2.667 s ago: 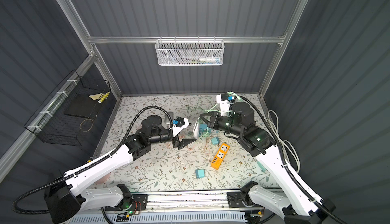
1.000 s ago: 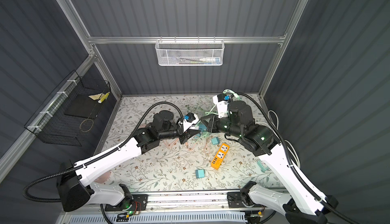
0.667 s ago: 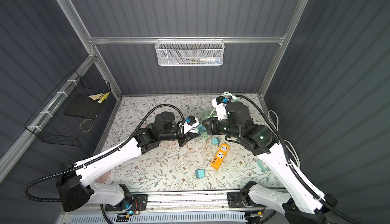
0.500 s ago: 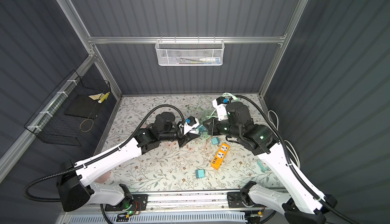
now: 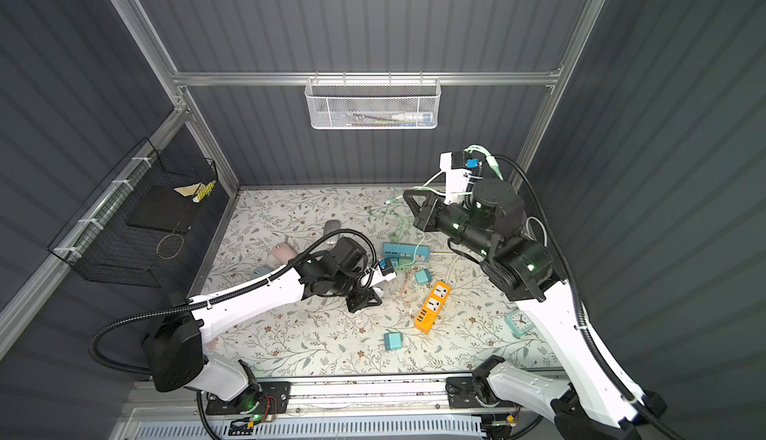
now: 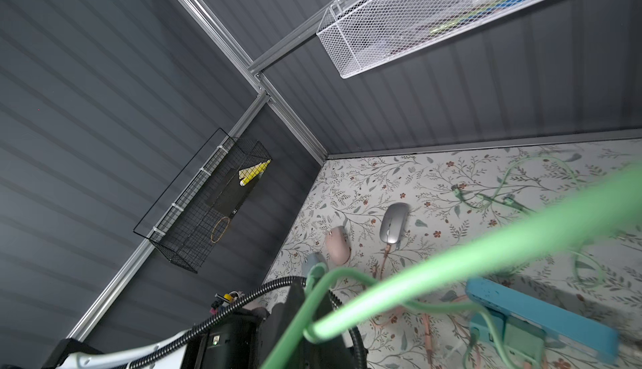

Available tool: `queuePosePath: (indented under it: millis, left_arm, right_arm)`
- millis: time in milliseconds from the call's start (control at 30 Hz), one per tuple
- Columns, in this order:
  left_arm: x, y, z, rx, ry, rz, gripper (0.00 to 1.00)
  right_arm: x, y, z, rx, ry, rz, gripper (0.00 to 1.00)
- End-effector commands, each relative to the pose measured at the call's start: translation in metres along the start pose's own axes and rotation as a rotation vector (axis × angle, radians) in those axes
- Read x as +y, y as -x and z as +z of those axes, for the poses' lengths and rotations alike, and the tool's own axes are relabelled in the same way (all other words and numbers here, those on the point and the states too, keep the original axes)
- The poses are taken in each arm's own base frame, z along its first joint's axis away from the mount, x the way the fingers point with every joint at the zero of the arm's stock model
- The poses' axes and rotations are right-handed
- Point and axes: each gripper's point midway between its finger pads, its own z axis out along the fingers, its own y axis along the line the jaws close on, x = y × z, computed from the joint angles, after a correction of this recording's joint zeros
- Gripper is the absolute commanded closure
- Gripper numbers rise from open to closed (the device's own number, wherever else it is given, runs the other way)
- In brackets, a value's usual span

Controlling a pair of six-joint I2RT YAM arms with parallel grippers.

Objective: Unplug the wireless mouse
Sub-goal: Remove the power cord from the mouse, then place the mouse at the center of the board.

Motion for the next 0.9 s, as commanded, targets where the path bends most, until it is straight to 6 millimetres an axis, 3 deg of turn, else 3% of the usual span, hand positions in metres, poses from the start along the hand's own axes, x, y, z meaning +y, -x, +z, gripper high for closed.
queuePosePath:
  millis: [0, 133, 233, 333, 467, 633, 733, 867]
  left_arm:
    - [0.036, -0.006, -0.013, 0.021, 0.168, -0.040, 1.00]
    - [0.149, -0.025, -0.051, -0.005, 0.438, -0.436, 1.00]
    - [0.215, -0.028, -0.072, 0.059, 0.678, -0.635, 1.00]
    - [0.265, -0.044, -0.073, 0.165, 0.832, -0.764, 1.00]
    - [0.319, -0.071, -0.079, 0.280, 1.082, -0.760, 1.00]
    - [0.375, -0.109, -0.105, 0.362, 1.328, -0.763, 1.00]
    - [0.398, -0.132, -0.106, 0.406, 1.339, -0.786, 1.00]
    - [0.409, -0.143, -0.096, 0.419, 1.315, -0.810, 1.00]
  right_arm:
    - [0.003, 0.007, -0.001, -0.027, 0.007, -0.022, 1.00]
    - [-0.010, -0.003, -0.009, -0.025, -0.035, -0.041, 1.00]
    - [-0.018, -0.017, -0.006, -0.009, -0.035, -0.016, 1.00]
    - [-0.023, -0.031, -0.004, 0.022, -0.022, 0.009, 1.00]
    - [-0.033, -0.052, -0.008, 0.059, -0.031, 0.028, 1.00]
    - [-0.050, -0.073, -0.018, 0.071, -0.064, 0.041, 1.00]
    - [-0.056, -0.081, -0.022, 0.087, -0.078, 0.038, 1.00]
    - [-0.065, -0.085, -0.028, 0.096, -0.124, 0.004, 1.00]
